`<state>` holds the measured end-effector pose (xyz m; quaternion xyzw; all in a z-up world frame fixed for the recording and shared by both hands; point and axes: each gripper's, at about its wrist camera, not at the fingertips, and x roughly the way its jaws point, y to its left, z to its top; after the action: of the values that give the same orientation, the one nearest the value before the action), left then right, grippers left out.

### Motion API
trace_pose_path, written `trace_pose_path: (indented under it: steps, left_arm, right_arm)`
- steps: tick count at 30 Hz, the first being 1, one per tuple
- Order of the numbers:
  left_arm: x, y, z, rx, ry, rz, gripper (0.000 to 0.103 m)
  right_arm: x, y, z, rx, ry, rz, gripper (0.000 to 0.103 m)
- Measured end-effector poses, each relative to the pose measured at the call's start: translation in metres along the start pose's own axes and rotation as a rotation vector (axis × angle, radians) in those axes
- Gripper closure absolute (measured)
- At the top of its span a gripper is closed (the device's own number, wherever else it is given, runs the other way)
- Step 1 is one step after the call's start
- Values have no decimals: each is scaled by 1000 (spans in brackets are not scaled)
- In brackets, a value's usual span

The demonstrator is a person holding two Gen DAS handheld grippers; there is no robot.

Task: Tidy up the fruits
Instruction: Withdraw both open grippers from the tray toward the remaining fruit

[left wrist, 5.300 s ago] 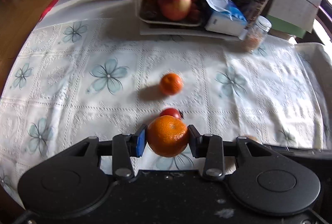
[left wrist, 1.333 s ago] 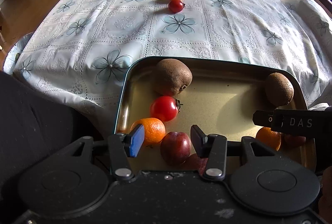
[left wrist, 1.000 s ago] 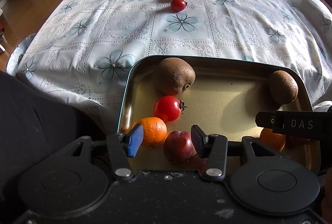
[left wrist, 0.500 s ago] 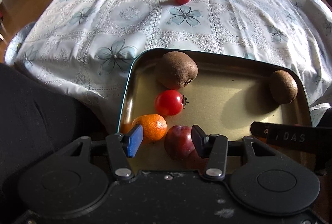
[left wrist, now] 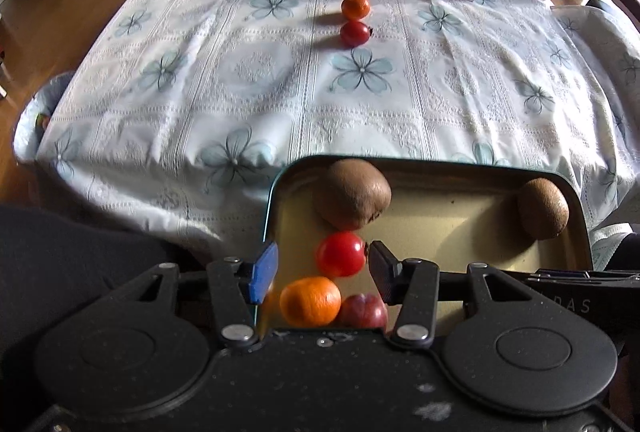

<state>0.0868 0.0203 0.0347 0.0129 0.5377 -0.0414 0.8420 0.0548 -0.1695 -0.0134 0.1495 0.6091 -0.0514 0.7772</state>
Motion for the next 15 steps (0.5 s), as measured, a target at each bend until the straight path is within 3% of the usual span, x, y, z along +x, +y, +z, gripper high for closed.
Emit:
trace_pose_path:
  steps: [5,12,15]
  left_arm:
    - [-5,-1,24,24,-24,1,51]
    - [-1,5,63,2,-18,-15,51]
    - [6,12,81,-16,-2,-5,51]
  right_arm:
    - [-5,1,13,13,17,29,43]
    - [-16,23,35,-68,-2,15,43]
    - [-17,31,48,-101,2,62,43]
